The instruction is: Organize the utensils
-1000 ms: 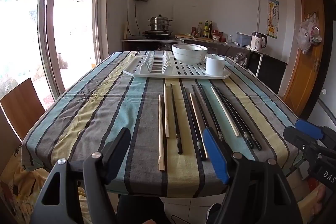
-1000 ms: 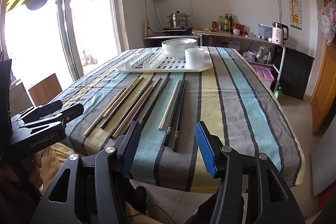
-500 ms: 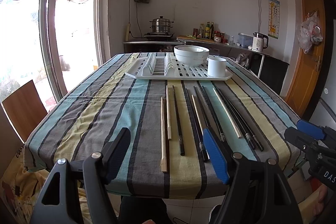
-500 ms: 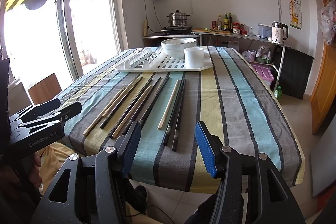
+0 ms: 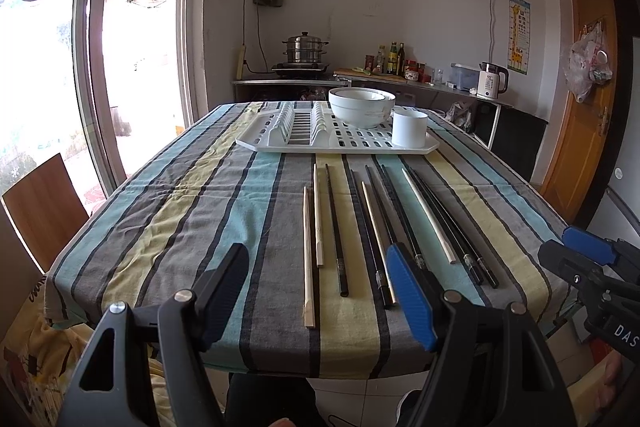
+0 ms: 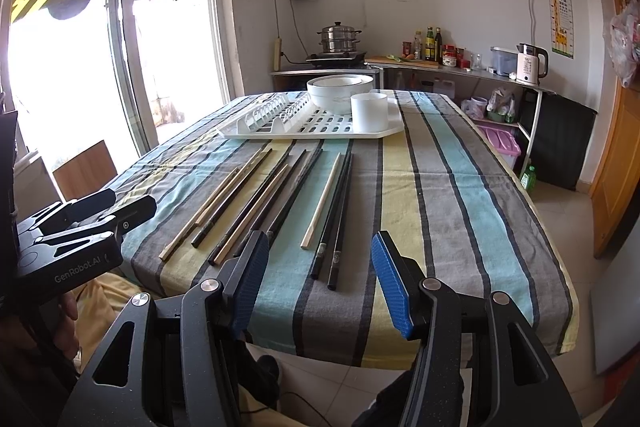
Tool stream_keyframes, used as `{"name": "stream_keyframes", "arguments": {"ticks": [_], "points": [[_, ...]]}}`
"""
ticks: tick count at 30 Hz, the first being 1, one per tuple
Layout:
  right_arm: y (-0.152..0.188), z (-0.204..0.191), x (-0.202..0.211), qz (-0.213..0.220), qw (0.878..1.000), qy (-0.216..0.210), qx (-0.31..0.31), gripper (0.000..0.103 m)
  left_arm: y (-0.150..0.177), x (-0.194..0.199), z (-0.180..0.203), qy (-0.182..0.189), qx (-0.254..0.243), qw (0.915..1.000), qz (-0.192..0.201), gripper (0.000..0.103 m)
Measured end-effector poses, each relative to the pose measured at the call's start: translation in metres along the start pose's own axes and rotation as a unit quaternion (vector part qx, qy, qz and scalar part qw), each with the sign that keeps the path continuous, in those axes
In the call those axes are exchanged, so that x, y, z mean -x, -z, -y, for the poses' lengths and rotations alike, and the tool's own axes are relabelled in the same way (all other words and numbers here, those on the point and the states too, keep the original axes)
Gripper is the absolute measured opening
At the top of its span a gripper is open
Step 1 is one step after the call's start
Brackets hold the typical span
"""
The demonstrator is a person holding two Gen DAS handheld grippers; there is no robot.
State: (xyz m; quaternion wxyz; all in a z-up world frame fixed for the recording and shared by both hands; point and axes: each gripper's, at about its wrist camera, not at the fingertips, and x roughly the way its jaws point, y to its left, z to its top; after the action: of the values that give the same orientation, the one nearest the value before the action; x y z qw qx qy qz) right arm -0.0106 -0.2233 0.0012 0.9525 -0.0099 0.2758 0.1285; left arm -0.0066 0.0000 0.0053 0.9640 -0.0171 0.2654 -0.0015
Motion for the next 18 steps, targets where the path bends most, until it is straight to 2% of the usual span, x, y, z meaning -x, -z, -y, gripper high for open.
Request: {"name": "stream_keyframes", "arguments": {"ticks": [18], "points": [[-0.0014, -0.0006, 0.0008, 0.001, 1.000, 0.000, 0.000, 0.054, 0.0007, 0.0024, 0.0004, 0.002, 0.002, 1.0000, 0.000, 0.074]]}}
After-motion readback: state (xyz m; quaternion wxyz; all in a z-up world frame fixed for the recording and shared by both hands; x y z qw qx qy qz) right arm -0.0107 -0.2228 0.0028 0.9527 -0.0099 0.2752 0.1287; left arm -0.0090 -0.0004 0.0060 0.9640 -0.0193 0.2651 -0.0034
